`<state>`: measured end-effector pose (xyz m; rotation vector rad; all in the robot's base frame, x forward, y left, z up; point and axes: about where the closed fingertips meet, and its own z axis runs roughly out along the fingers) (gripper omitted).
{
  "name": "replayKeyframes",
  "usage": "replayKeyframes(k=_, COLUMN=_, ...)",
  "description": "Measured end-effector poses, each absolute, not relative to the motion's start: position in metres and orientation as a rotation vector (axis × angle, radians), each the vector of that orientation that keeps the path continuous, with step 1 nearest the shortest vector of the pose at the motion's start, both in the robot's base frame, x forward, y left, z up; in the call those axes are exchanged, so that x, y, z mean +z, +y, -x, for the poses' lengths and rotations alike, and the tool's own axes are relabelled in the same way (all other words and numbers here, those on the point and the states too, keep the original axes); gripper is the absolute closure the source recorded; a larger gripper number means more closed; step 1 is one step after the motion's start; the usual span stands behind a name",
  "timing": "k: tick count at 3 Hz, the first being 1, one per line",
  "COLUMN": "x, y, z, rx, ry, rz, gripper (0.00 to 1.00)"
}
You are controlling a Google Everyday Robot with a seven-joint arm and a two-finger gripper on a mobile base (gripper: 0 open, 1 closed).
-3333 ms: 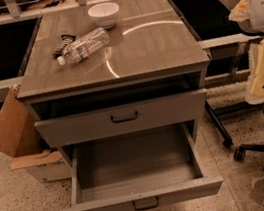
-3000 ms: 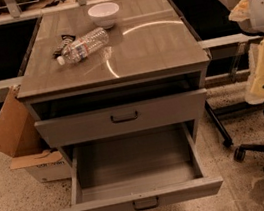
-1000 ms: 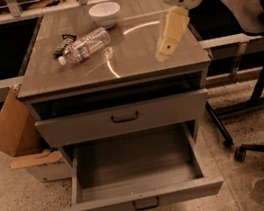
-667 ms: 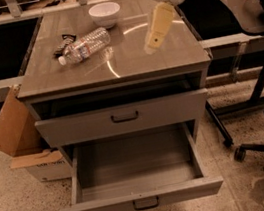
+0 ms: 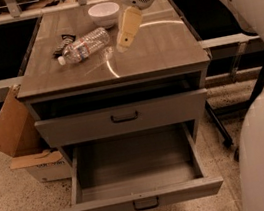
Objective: Place water bottle into middle drawer
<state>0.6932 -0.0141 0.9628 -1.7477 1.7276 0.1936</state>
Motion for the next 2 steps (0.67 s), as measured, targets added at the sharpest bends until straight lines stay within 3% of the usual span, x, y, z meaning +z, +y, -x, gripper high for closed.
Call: replayKeyframes(k=2, x=0.953, y=0.013, z=-0.714, rx=0.143, ry=1.656, rz=1.828, gripper=0.0)
